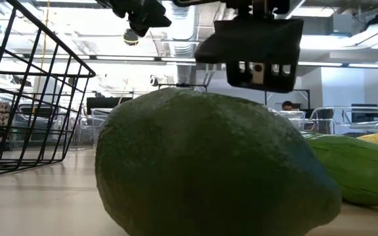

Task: Sort produce into baskets
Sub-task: Put the green cucumber into the right transparent bin

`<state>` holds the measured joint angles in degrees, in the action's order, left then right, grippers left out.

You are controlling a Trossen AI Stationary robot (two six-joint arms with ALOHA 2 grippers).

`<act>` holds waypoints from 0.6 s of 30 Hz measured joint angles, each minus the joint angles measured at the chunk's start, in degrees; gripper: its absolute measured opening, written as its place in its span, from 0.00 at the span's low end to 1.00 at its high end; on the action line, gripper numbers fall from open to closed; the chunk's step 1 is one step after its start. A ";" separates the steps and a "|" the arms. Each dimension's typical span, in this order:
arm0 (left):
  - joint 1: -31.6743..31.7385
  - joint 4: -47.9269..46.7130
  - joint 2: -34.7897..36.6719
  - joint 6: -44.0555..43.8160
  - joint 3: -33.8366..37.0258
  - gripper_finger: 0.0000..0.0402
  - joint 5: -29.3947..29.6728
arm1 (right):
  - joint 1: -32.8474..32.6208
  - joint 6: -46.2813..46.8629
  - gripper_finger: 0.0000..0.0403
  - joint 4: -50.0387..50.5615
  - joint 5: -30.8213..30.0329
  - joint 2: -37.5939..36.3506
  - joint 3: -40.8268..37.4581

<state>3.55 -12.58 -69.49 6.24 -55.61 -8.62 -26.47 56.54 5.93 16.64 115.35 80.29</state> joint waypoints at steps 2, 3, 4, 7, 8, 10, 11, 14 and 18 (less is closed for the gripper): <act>0.00 0.00 0.00 0.00 0.00 0.43 0.00 | 0.03 -0.19 0.66 0.20 0.02 0.08 0.00; 0.00 0.00 0.00 0.00 0.00 0.43 0.04 | 0.05 -0.69 0.66 0.16 -0.02 0.11 0.00; 0.00 0.00 0.00 0.01 0.00 0.43 0.05 | 0.08 -1.11 0.66 0.12 -0.02 0.11 0.00; 0.00 0.00 0.00 0.52 0.00 0.43 0.07 | 0.02 -1.49 0.66 -0.72 0.00 0.11 0.00; 0.00 0.00 0.00 0.56 -0.01 0.43 0.07 | 0.00 -1.49 0.66 -0.78 0.00 0.11 0.00; 0.00 0.00 0.00 0.57 0.00 0.43 0.07 | 0.00 -1.49 0.66 -0.58 -0.03 0.11 0.00; 0.00 0.00 0.00 0.57 0.00 0.43 0.05 | 0.03 -1.49 0.66 -0.49 -0.04 0.11 0.00; 0.00 -0.02 0.02 0.59 0.00 0.43 0.07 | 0.05 -1.07 0.66 -0.42 -0.13 0.11 0.00; 0.00 -0.02 0.02 0.59 0.00 0.43 0.04 | 0.43 -1.08 0.66 -0.41 -0.18 0.11 0.00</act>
<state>3.55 -12.60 -69.47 6.83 -55.61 -8.58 -26.04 55.46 5.53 16.46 115.46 80.29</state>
